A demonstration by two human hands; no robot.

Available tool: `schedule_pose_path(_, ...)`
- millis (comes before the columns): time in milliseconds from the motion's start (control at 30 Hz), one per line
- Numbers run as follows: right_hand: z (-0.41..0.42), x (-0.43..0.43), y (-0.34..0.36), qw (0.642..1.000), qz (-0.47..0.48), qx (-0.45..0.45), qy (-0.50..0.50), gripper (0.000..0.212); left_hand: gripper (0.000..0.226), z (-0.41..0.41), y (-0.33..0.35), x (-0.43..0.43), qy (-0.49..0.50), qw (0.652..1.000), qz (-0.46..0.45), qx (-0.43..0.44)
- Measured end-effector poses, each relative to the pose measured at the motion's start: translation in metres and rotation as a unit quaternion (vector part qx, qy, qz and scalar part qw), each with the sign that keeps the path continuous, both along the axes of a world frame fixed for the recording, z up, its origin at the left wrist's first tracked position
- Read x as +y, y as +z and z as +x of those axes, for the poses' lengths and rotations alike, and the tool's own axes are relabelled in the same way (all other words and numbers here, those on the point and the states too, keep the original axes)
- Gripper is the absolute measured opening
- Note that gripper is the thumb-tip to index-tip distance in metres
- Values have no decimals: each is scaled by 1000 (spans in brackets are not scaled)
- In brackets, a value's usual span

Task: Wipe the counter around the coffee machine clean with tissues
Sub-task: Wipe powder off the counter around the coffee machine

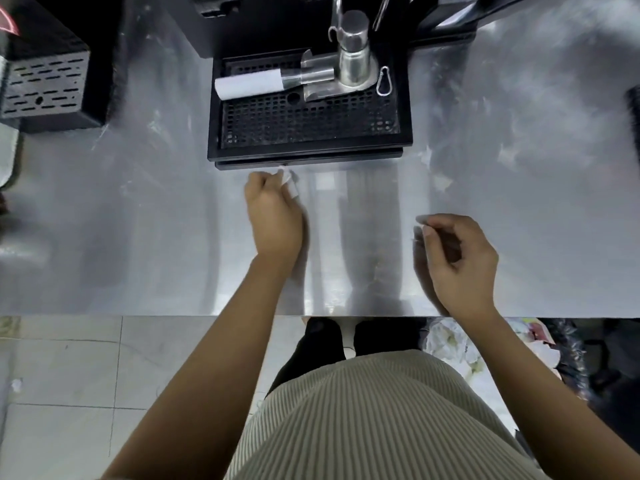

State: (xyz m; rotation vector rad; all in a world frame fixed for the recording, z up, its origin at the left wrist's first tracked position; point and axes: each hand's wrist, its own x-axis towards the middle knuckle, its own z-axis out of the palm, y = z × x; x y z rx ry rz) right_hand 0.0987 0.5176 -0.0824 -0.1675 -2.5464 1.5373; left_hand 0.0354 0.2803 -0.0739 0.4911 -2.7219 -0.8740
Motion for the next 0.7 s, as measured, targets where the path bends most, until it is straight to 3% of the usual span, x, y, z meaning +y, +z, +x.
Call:
schedule_pose_path(333,-3,1,5,999,-24,-38,0,11,17,-14,-6,75,-120,993,3,-4)
schedule_pose_path(467,-8,5,11,993,-73,-90,-9,11,26,-19,-4,105,-177,984,-17,1)
schedule_pose_path(567,-11,8,21,991,-100,-88,-20,11,25,-30,2,114,-236,971,24,-16)
schedule_pose_path(700,-12,17,33,991,-104,-73,-47,10,26,-21,6,95,-152,988,33,11)
